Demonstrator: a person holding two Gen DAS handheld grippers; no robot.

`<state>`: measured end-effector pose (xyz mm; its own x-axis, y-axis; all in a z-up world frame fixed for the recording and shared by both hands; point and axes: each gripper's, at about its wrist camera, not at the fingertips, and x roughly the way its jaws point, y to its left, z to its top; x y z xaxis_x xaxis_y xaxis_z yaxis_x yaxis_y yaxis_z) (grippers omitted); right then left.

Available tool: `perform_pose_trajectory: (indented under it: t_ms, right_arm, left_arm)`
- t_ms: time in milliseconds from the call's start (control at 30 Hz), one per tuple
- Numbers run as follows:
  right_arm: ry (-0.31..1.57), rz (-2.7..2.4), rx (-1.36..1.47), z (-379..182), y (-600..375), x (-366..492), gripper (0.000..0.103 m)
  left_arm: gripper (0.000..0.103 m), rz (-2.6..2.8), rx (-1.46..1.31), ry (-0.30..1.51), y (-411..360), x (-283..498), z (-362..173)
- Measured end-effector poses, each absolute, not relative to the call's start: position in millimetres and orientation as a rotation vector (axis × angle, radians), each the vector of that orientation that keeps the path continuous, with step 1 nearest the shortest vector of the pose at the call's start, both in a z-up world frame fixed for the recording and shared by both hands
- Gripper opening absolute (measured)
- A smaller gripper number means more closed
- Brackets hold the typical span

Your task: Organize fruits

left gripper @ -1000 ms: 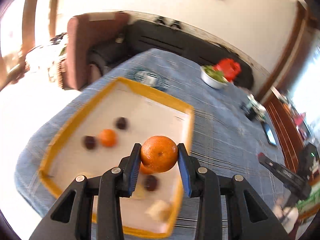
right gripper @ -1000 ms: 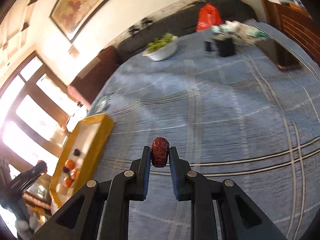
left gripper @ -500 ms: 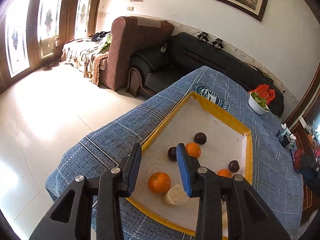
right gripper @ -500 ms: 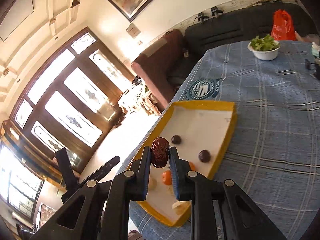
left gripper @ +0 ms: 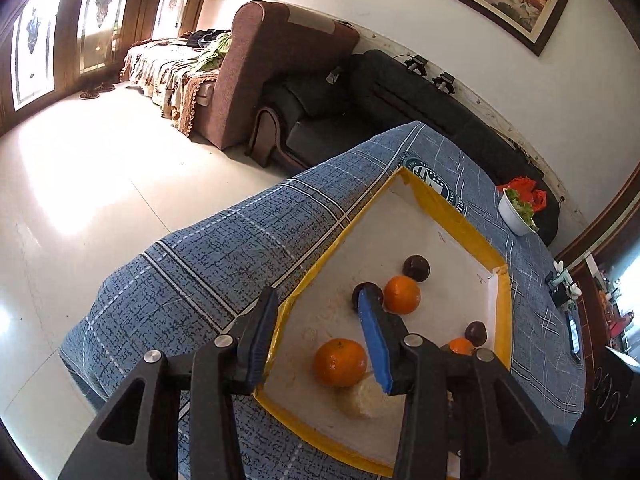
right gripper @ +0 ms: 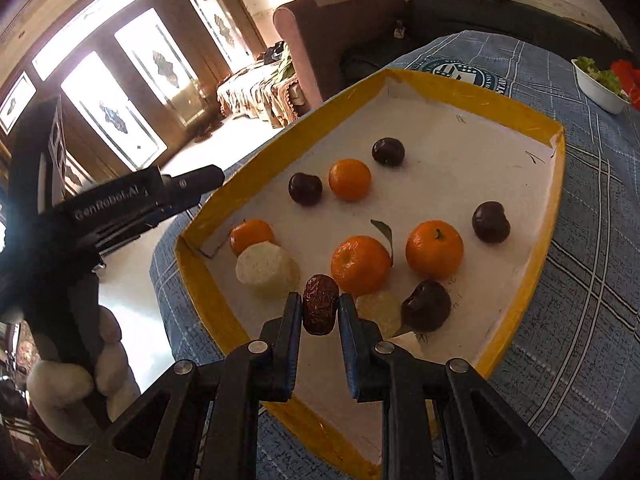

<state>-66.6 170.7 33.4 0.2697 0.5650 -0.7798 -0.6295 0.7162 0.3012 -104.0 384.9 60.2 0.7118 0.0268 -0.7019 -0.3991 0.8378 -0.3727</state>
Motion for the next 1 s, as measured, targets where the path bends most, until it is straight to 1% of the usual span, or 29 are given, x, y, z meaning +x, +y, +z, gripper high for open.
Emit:
perform_pose_trajectory:
  t_ms: [100,233,300,367,533,600,667,933,1000]
  right_arm:
    - [1.013,0.806,-0.127,29.7,182.2,-69.7,0.022]
    - [1.014,0.791,-0.145,26.2,185.8,-67.6,0.022]
    - [1.027,0.790,-0.129,23.4,184.6,-64.4,0.025]
    - [1.026,0.790,-0.115,25.3,181.2,-64.4,0.032]
    - [0.991,0.793,-0.077,36.8,168.6,-66.2,0.035]
    - [0.975,0.776,-0.051,41.5,157.6,-65.9,0.039]
    - [0.968,0.760,-0.019,43.6,145.5,-66.8,0.042]
    - [0.959,0.705,0.092,46.6,94.1,-74.5,0.042]
    - [0.944,0.683,0.114,52.0,82.6,-78.1,0.045]
  left_arm:
    - [0.047,0.242,-0.538,0.744,386.0,-105.4,61.6]
    - [0.050,0.234,-0.537,0.742,384.5,-107.5,62.8]
    - [0.056,0.231,-0.533,0.740,382.6,-108.0,64.2]
    - [0.060,0.232,-0.531,0.739,380.3,-108.6,65.2]
    - [0.063,0.241,-0.503,0.736,369.9,-109.9,70.3]
    - [0.067,0.250,-0.480,0.733,363.2,-111.2,74.1]
    - [0.067,0.258,-0.444,0.729,353.9,-112.1,78.0]
    - [0.073,0.227,-0.271,0.723,290.6,-107.8,92.3]
    - [0.074,0.209,-0.217,0.721,269.7,-108.0,96.2]
